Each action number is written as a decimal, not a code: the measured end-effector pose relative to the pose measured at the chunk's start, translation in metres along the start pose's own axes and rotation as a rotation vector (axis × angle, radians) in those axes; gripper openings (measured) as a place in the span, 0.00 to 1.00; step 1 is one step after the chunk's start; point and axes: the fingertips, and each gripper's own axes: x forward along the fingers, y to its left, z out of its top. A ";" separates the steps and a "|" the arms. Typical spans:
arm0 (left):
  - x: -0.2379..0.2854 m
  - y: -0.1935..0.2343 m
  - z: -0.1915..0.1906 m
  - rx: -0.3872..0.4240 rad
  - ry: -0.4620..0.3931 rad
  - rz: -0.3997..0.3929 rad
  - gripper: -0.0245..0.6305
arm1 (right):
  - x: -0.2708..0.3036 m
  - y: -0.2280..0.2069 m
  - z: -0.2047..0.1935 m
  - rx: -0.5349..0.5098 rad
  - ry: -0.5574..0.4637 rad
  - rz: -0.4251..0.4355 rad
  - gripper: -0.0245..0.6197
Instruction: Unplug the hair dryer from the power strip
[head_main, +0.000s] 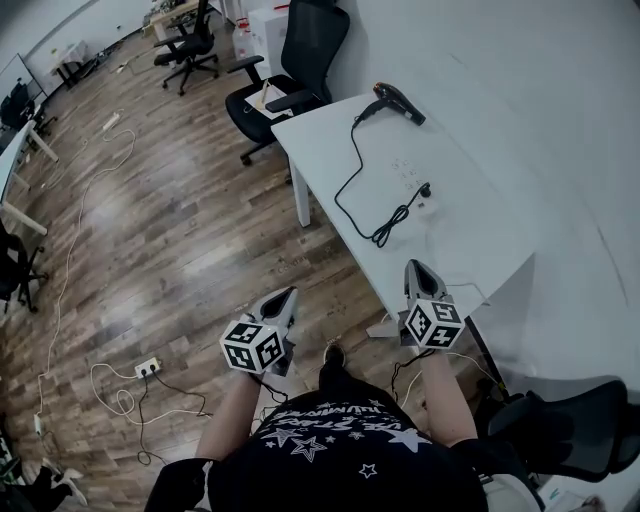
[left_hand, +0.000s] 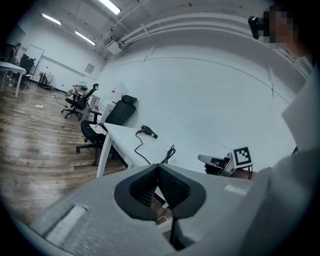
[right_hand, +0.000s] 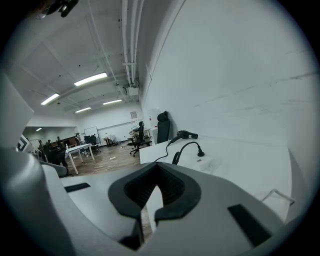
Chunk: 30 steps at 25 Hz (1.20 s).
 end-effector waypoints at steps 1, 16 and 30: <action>0.005 0.002 0.004 0.001 -0.003 0.000 0.05 | 0.006 -0.003 0.002 -0.003 0.001 -0.002 0.05; 0.101 0.011 0.051 0.010 -0.040 -0.017 0.05 | 0.070 -0.054 0.027 -0.069 0.004 -0.007 0.05; 0.173 0.013 0.066 0.070 0.055 -0.131 0.05 | 0.076 -0.103 0.024 0.001 0.002 -0.149 0.05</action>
